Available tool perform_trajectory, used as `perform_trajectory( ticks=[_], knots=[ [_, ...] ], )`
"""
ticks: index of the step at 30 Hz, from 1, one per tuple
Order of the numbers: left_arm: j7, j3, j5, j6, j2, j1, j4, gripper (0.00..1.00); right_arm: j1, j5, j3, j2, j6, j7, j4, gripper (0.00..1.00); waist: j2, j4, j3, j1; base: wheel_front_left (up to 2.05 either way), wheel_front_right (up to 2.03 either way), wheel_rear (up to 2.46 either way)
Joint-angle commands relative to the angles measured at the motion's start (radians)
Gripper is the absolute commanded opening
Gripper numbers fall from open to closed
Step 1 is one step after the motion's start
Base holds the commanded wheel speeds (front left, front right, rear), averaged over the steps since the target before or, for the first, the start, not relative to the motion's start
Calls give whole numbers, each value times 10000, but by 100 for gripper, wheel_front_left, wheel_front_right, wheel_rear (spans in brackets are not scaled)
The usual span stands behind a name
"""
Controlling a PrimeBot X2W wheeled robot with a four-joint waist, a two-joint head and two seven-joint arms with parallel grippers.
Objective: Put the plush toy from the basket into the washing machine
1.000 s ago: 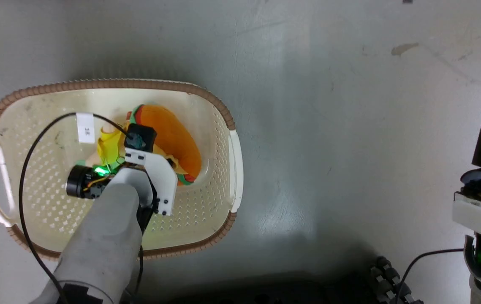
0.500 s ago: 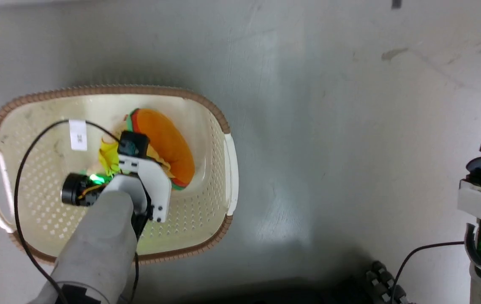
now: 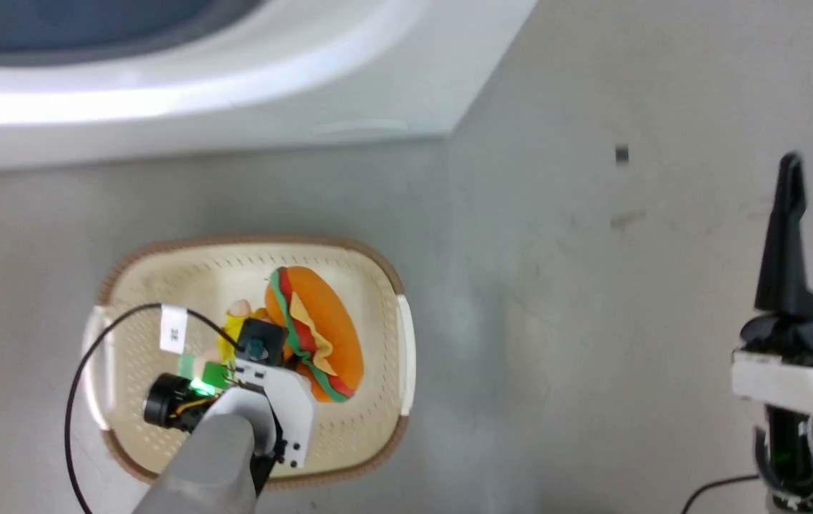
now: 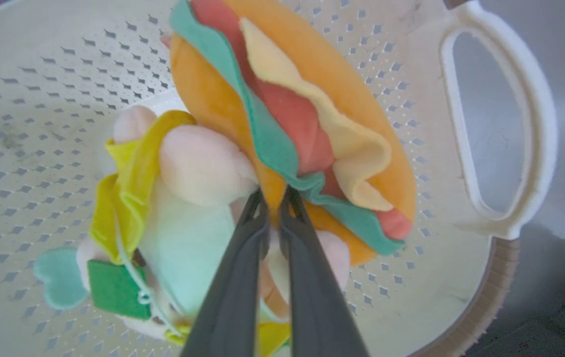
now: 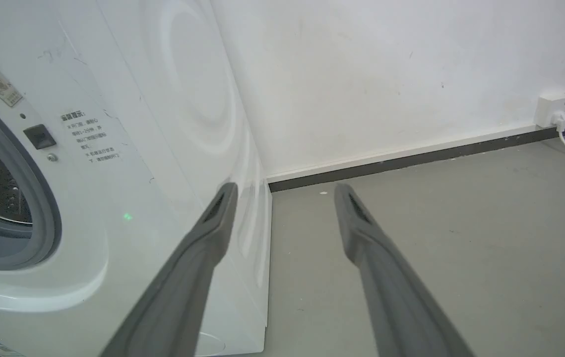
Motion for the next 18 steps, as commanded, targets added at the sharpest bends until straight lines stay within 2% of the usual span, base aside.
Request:
perform_trajectory(
  ticks=[1,2,6,18],
  knots=[
    [-326,-59,6,-69,-58,165,-37,0,276,-132,25,-2,-7,-42,95,100,0,446,-1327,0,0,0,0],
    [-668,-83,-61,-46,-143,356,-245,0,594,-297,84,-2,-7,-42,223,100,0,666,-1892,0,0,0,0],
    [-852,39,-246,89,-223,626,-980,0,1016,-490,-16,-2,-7,-42,310,100,0,999,-2545,0,0,0,0],
    [-870,869,-76,1108,135,2450,-5835,0,2073,-931,-75,-2,-7,-42,555,100,0,1605,-3845,0,0,0,0]
  ],
)
